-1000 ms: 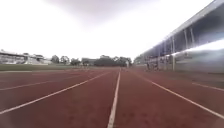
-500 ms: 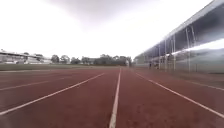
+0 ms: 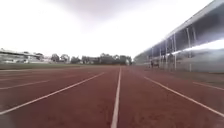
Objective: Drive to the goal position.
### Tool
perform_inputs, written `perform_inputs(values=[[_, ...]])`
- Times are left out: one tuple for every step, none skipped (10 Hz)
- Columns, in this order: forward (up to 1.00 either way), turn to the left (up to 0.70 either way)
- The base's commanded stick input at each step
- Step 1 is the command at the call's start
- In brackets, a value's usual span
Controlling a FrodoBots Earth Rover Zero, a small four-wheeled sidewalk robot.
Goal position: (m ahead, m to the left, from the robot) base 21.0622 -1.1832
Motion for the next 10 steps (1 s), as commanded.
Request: perform_inputs(values=[[0.45,0.00],[0.45,0.00],[0.45,0.00],[0.45,0.00],[0.45,0.00],[0.45,0.00],[0.45,0.00],[0.45,0.00],[0.45,0.00],[0.45,0.00]])
